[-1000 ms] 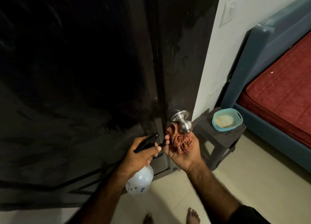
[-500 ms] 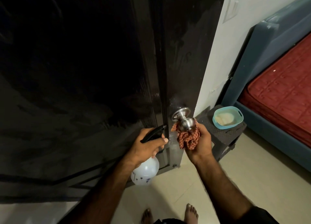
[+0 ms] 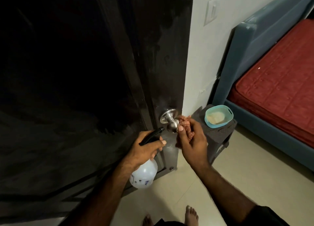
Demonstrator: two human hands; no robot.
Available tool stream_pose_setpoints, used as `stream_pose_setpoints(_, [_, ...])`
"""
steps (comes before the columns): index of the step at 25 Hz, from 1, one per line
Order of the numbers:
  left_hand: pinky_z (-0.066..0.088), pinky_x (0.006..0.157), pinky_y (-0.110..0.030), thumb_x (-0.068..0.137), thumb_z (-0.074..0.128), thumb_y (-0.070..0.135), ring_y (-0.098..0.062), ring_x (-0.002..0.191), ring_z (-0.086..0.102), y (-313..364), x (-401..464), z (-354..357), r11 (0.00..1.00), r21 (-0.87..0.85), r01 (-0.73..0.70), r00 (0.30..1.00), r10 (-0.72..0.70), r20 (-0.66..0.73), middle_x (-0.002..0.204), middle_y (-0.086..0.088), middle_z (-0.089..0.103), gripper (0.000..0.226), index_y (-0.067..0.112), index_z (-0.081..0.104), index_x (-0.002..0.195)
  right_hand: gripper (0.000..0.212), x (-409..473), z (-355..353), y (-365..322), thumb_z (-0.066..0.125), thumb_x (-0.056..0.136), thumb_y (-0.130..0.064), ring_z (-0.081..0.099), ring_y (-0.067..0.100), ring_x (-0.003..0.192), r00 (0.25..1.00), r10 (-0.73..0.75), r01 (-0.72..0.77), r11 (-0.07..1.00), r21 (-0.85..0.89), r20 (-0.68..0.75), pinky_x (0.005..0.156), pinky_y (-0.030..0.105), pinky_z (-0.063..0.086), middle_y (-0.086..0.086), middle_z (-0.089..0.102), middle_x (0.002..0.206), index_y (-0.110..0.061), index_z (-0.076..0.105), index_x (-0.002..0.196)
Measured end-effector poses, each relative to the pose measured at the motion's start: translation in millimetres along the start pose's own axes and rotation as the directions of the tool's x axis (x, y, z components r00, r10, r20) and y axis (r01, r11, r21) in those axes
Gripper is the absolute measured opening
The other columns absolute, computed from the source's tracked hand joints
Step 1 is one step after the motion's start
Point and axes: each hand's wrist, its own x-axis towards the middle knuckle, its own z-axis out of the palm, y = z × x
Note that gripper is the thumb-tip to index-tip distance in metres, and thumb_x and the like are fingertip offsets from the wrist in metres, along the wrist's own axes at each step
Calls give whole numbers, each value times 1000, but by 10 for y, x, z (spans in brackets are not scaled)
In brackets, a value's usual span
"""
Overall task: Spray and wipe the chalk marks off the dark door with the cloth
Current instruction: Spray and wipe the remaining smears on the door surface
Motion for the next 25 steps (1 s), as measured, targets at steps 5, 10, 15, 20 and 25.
stream_pose_setpoints(5, [40,51,-30,96,72,5,-9,50,48,83,65,79,985,59,-165,983,159,93,77,-13,62,19,13,68,112,19,-280,-102,132,73,102,-27,69,27,65,982,189,-186,960,209,4,47,46,61,6,67,87,-30,64,118])
stream_pose_setpoints(10, [39,50,-31,94,70,-2,-12,50,47,18,30,134,983,24,-183,983,182,34,76,-12,63,31,18,66,117,27,-280,-60,147,77,97,-33,67,13,86,996,-77,78,997,17,-54,69,29,58,-5,67,101,-20,68,119])
stream_pose_setpoints(15, [43,49,-30,93,71,-3,-12,53,51,-21,-4,126,984,14,-175,984,174,35,78,-10,66,40,23,68,124,27,-257,24,134,75,98,-41,71,19,81,997,25,-18,995,101,-75,60,46,62,-5,68,101,-30,66,120])
stream_pose_setpoints(20, [43,53,-34,80,74,2,-13,49,47,-21,44,95,994,-35,-101,992,103,70,78,-15,62,59,29,71,133,29,-185,-141,209,82,93,-39,71,16,90,984,87,-71,992,106,-157,67,45,63,-10,69,105,-29,70,118])
stream_pose_setpoints(25, [40,50,-30,85,64,-16,-16,46,43,41,32,91,994,-56,-92,989,98,115,77,-14,64,63,18,67,138,27,-115,-46,107,87,90,-15,65,14,93,976,-146,139,989,-50,-163,75,35,59,1,68,107,-7,76,113])
